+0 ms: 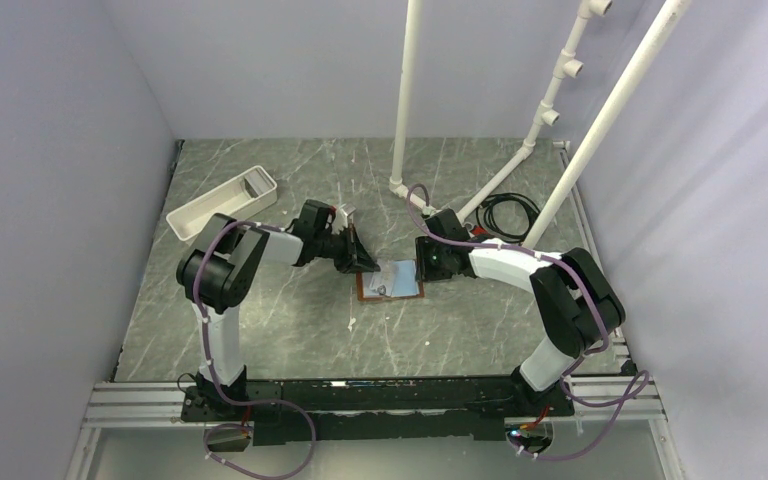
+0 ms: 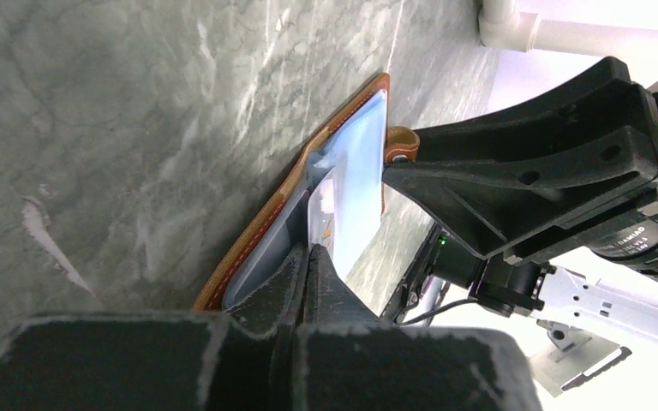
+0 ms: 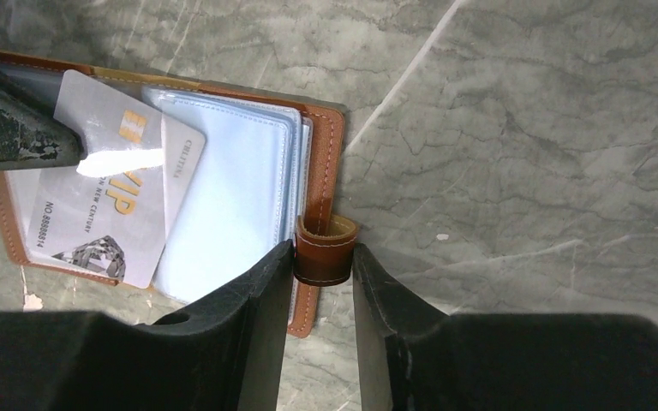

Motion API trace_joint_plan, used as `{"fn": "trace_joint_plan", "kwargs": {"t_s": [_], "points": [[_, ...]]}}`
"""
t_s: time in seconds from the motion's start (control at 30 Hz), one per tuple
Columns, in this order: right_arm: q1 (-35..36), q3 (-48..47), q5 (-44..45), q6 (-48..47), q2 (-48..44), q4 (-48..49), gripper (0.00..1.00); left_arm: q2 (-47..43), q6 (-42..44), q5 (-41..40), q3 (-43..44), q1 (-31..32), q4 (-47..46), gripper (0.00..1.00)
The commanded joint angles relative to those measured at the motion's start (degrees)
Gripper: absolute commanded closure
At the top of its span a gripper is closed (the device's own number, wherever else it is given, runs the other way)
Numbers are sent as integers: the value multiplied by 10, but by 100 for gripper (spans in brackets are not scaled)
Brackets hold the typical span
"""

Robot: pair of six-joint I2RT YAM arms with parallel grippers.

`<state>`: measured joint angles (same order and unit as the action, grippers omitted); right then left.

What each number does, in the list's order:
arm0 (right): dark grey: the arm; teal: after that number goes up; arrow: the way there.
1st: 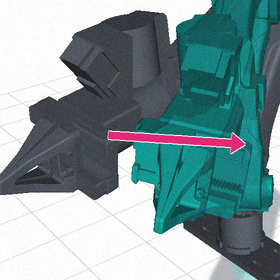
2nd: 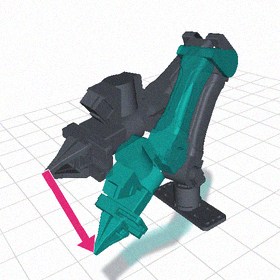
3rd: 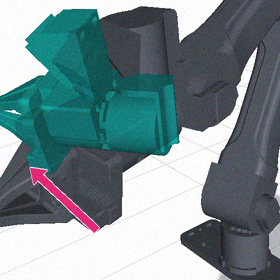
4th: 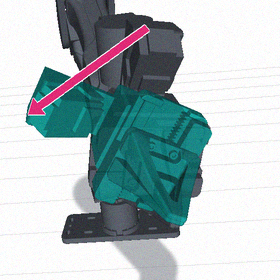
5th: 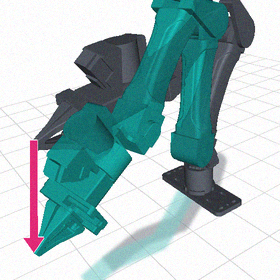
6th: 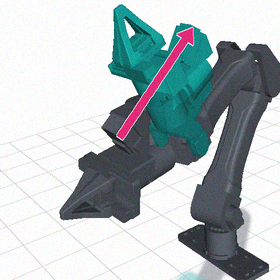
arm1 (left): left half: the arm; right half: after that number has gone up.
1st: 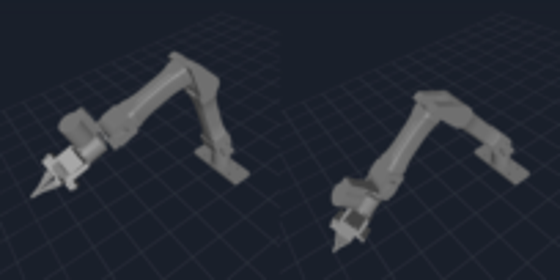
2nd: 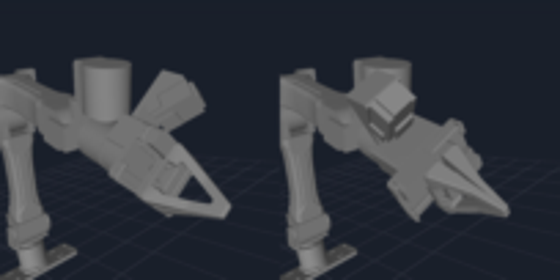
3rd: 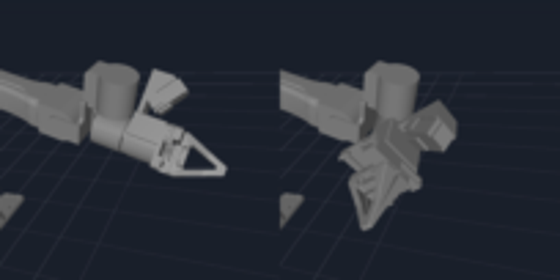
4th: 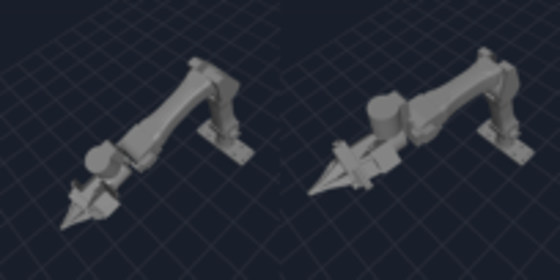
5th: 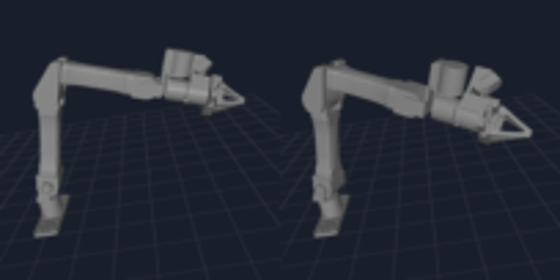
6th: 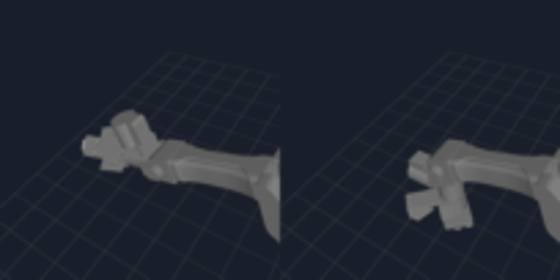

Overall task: Put the credit cards into the card holder
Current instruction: Insert the credit card into the card holder.

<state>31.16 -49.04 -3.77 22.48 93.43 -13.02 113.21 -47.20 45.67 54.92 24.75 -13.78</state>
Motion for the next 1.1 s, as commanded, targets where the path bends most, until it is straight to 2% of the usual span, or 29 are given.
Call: {"fn": "trace_joint_plan", "kwargs": {"t_s": [0.0, 0.47, 0.73, 0.87, 0.97, 1.07], "points": [[0, 7, -23, -1, 7, 10, 67, 3, -32, -48, -17, 4, -55, 100], [0, 15, -46, 4, 3, 20, 69, -11, -58, -116, -35, 25, -82, 100], [0, 18, -60, 11, 2, 29, 69, -4, -45, -118, -24, 41, -72, 100], [-5, 25, -87, 20, 3, 43, 69, -2, 4, -115, 6, 60, -14, 100], [-11, 31, -96, 25, 3, 51, 70, -4, 51, -119, 37, 77, 63, 94], [-12, 30, -98, 24, 6, 53, 70, -11, 76, -133, 55, 95, 95, 85]]}}
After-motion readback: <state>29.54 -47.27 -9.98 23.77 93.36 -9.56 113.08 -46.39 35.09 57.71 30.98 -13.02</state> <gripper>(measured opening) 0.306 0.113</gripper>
